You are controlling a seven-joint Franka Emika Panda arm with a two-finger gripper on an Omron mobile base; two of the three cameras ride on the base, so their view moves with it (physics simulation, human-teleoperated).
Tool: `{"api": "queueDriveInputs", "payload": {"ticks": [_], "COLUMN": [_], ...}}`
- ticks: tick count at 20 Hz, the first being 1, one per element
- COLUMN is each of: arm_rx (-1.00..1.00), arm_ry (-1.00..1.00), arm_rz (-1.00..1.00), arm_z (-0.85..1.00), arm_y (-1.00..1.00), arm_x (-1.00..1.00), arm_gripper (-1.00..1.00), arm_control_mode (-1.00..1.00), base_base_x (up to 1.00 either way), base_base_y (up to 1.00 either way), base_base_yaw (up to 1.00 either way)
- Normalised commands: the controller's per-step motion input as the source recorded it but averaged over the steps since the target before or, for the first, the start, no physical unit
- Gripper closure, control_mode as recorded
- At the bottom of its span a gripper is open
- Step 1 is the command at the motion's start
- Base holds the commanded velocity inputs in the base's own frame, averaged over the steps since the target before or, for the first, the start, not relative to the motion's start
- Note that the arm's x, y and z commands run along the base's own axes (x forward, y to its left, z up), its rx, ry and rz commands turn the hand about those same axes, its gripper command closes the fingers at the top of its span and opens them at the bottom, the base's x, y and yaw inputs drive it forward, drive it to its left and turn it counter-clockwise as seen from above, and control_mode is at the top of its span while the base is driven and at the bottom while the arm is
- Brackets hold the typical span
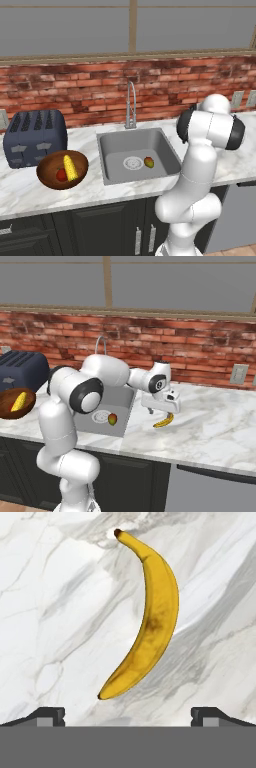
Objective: There is a mixed pile of frozen fruits and vegetables on the counter. Locate all the frozen vegetables and place the items in a bowl on the counter. Take all the frozen fruits and defrost them in a running sink.
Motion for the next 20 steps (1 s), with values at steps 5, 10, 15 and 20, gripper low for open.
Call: {"api": "queueDriveInputs", "payload": {"ticks": [5,10,15,20], "arm_rx": [0.00,0.01,0.02,0.01], "arm_ry": [0.05,0.06,0.00,0.00], "arm_rz": [-0.04,-0.05,-0.02,-0.01], "arm_z": [-0.21,-0.25,-0.22,-0.23], "arm_y": [-0.20,-0.28,-0.03,0.00], "arm_x": [0.17,0.11,0.07,0.02], "arm_gripper": [-1.00,-1.00,-1.00,-1.00], "arm_control_mode": [-1.00,-1.00,-1.00,-1.00], "base_base_x": [0.00,0.00,0.00,0.00], "base_base_y": [0.00,0.00,0.00,0.00], "base_base_yaw": [0.00,0.00,0.00,0.00]}}
